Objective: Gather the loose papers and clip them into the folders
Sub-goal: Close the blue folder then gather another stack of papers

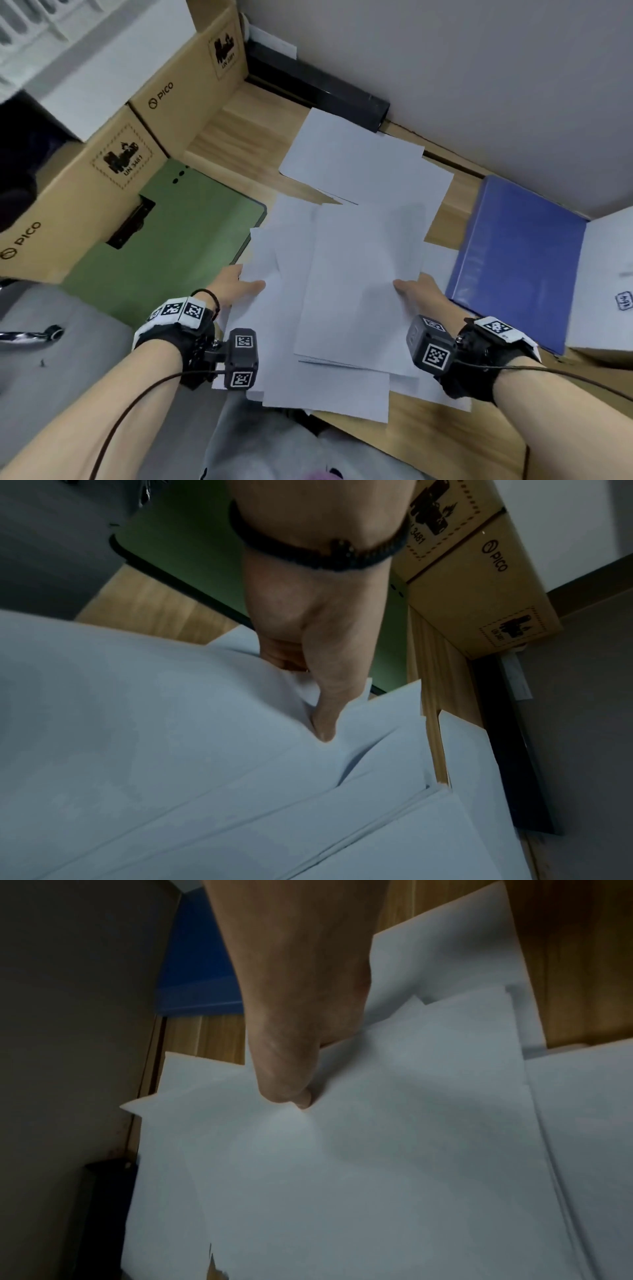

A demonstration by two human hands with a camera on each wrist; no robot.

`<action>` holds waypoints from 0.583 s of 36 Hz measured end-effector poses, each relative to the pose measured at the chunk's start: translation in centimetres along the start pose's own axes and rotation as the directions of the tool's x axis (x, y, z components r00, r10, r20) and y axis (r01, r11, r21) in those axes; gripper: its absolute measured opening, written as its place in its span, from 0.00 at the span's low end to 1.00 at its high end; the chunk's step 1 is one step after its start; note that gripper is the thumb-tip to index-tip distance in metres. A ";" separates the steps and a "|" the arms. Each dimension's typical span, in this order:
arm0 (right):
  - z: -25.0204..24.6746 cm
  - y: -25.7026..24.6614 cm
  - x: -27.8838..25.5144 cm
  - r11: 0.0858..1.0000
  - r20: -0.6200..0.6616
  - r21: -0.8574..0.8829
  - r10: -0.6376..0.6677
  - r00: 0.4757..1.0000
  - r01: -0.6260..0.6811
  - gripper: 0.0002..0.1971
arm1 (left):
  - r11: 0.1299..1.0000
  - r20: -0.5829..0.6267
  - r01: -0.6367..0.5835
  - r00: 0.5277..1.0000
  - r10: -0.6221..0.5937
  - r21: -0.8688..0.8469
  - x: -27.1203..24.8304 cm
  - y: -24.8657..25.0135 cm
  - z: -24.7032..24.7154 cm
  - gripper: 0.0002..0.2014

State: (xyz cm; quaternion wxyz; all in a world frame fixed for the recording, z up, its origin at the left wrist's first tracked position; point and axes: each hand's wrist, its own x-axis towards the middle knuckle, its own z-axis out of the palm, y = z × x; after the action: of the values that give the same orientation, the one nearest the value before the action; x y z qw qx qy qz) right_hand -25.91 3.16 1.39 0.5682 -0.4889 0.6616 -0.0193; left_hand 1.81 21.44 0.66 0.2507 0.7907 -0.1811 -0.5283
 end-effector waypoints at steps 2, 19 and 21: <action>0.9 -0.6 0.2 1.000 0.038 0.009 0.008 0.999 -0.009 0.03 | 1.000 0.039 0.006 0.999 -0.006 -0.004 -0.3 -0.4 -0.3 0.11; 4.8 -1.2 0.9 0.992 0.157 0.122 0.007 0.988 -0.027 0.10 | 0.982 -0.029 0.007 0.999 -0.013 -0.188 -0.8 -1.5 -0.2 0.18; 4.8 -1.0 1.0 0.991 0.168 0.124 0.020 0.986 -0.042 0.13 | 0.971 -0.032 0.020 0.999 -0.029 -0.238 -0.7 -1.8 -0.2 0.16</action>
State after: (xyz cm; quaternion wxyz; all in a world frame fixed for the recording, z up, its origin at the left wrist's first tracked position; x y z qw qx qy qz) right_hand -21.44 4.51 -0.48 0.6518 -0.4412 0.6168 -0.0116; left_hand 1.74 23.37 0.18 0.3400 0.7664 -0.1023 -0.5353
